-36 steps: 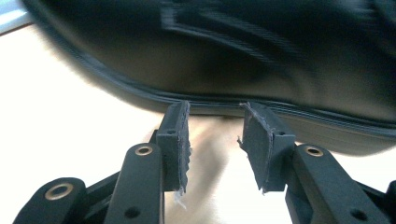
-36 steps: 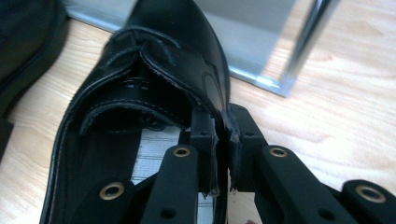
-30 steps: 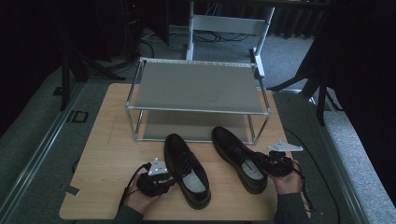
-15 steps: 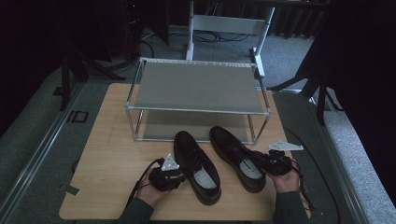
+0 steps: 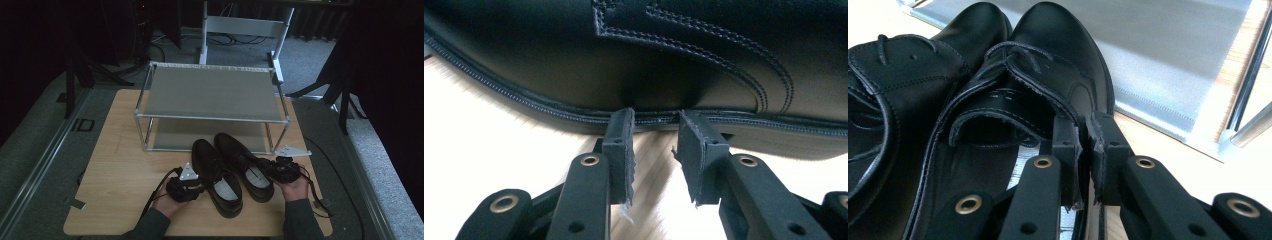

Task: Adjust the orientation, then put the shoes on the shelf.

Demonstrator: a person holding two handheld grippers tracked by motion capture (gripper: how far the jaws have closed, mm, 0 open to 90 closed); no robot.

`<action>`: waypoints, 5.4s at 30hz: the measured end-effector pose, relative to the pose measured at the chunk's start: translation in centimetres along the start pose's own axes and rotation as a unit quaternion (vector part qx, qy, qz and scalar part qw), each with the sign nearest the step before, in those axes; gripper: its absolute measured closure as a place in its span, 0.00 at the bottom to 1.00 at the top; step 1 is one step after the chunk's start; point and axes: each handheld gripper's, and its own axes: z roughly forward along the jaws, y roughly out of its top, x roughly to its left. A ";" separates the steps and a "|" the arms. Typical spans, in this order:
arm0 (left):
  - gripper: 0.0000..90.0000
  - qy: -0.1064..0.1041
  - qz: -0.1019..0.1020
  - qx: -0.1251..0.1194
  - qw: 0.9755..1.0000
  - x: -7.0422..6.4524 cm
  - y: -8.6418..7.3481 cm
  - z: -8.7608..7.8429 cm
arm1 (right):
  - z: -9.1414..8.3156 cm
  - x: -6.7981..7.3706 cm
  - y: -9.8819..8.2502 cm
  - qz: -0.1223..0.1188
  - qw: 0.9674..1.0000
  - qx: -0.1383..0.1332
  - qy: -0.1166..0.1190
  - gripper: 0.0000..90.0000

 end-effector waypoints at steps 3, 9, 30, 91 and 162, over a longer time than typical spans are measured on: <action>0.74 -0.005 0.000 0.000 1.000 -0.2 0.2 0.2 | -0.1 0.0 0.0 0.000 1.000 0.000 0.000 0.91; 0.73 -0.014 0.000 -0.001 1.000 -0.4 0.6 0.7 | -0.1 -0.4 0.2 0.007 1.000 -0.009 -0.011 0.92; 0.76 -0.026 -0.005 0.003 1.000 -1.0 1.5 1.6 | -0.3 -0.3 -0.1 0.005 1.000 0.001 -0.005 0.94; 0.63 0.017 -0.021 -0.021 0.999 -0.4 2.2 0.9 | -9.1 1.5 -3.3 0.010 1.000 -0.003 -0.001 0.67; 0.64 -0.049 0.009 -0.006 0.999 -4.0 3.9 4.3 | -4.5 1.1 -1.3 -0.056 0.975 0.211 -0.031 0.36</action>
